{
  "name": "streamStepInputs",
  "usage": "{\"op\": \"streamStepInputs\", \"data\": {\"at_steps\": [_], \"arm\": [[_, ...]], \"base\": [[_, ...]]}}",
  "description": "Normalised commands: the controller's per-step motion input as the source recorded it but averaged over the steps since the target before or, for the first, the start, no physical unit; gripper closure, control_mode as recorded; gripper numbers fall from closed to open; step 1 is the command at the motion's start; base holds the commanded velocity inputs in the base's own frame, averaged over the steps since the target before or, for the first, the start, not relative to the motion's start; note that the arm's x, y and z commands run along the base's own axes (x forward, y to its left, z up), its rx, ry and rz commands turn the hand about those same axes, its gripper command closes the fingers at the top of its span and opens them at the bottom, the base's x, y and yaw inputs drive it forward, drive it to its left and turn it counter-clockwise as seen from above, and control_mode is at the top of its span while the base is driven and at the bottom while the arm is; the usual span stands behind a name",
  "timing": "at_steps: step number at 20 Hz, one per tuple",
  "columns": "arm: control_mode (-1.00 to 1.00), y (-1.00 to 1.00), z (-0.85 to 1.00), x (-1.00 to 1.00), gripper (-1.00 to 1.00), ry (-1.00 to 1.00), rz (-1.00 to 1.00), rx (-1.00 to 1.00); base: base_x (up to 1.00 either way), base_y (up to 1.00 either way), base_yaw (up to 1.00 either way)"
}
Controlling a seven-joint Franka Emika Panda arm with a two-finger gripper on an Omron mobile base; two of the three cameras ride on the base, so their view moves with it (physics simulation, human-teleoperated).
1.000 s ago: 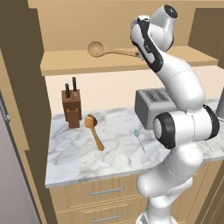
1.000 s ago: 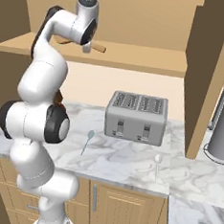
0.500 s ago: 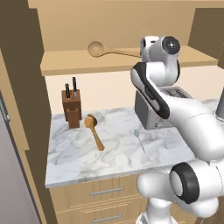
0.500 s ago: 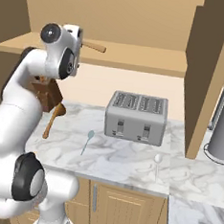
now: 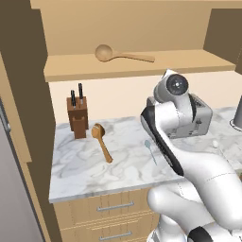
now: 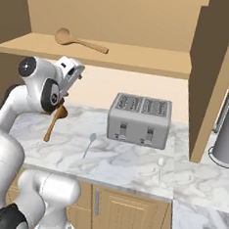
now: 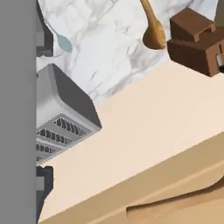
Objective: Organize the utensils by type. Pick up the wooden spoons from the counter and place them in the open cabinet. Then pick up the metallic utensils from the counter and place them in the open drawer.
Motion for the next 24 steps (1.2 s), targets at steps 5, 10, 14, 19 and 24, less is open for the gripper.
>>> {"op": "streamStepInputs", "data": {"at_steps": [5, 10, 14, 19, 24], "arm": [[-1.00, 0.11, -0.44, -0.47, -1.00, 0.01, -0.49, 0.64], [-1.00, 0.33, -0.55, -0.03, -1.00, 0.10, -0.28, 0.60], [-1.00, 0.44, -0.77, 0.09, -1.00, 0.10, -0.21, 0.53], [-1.00, 0.60, -0.83, 0.29, -1.00, 0.14, -0.17, 0.33], [-1.00, 0.67, -0.71, 0.07, -1.00, 0.08, -0.18, 0.00]], "base": [[0.00, 0.00, 0.00], [0.00, 0.00, 0.00], [0.00, 0.00, 0.00], [0.00, 0.00, 0.00], [0.00, 0.00, 0.00]]}}
